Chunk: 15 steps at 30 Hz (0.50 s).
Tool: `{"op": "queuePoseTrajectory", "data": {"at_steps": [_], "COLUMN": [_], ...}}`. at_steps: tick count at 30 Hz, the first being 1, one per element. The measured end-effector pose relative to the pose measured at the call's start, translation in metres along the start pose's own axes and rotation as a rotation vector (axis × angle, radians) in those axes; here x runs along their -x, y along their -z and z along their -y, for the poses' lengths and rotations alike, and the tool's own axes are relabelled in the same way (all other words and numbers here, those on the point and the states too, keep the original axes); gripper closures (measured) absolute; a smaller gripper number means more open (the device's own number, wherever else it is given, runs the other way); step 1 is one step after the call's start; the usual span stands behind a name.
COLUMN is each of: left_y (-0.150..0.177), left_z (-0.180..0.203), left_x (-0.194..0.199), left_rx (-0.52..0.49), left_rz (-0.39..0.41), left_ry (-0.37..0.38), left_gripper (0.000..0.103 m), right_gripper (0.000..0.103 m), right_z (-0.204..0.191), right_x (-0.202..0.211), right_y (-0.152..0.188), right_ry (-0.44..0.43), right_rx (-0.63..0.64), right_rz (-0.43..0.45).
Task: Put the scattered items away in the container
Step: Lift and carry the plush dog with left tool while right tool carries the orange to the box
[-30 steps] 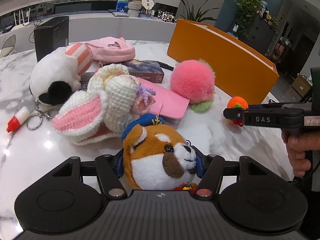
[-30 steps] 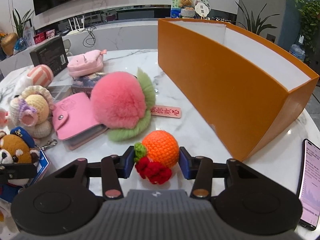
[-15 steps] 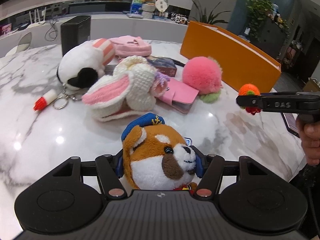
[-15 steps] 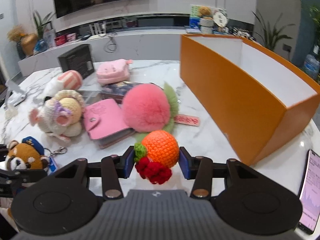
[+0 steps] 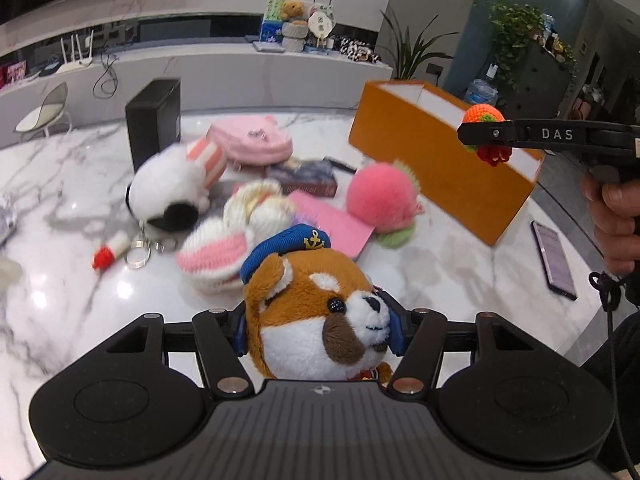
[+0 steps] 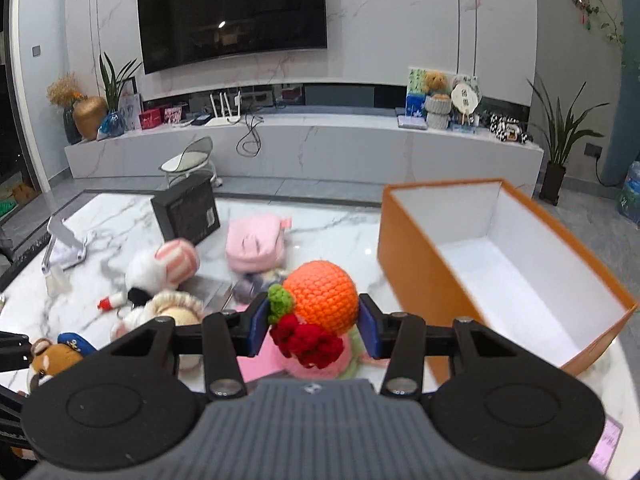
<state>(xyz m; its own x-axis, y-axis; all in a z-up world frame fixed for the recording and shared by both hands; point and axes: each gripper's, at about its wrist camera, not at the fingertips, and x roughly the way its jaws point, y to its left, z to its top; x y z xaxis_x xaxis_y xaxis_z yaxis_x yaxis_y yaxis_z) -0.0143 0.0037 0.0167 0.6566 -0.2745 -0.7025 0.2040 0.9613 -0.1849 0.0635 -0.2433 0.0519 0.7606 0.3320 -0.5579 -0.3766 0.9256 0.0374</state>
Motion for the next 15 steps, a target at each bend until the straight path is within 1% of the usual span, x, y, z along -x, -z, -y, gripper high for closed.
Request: {"op": "queuePoseTrajectory", "data": {"at_steps": [6, 15], "left_y": [-0.046, -0.137], "left_z": [0.018, 0.059], "left_x": [0.009, 0.034], "left_rx": [-0.05, -0.134], "left_rz": [0.04, 0.155], "left_ry": [0.014, 0.065], "left_gripper": [0.033, 0.033], "right_gripper": [0.054, 0.054], "right_z": [0.02, 0.057], "right_x": [0.024, 0.081], "right_y": [-0.03, -0.105], "right_ry": [0.031, 0.134], "right_rx": [0.04, 0.109], "right_rz": [0.025, 0.13]}}
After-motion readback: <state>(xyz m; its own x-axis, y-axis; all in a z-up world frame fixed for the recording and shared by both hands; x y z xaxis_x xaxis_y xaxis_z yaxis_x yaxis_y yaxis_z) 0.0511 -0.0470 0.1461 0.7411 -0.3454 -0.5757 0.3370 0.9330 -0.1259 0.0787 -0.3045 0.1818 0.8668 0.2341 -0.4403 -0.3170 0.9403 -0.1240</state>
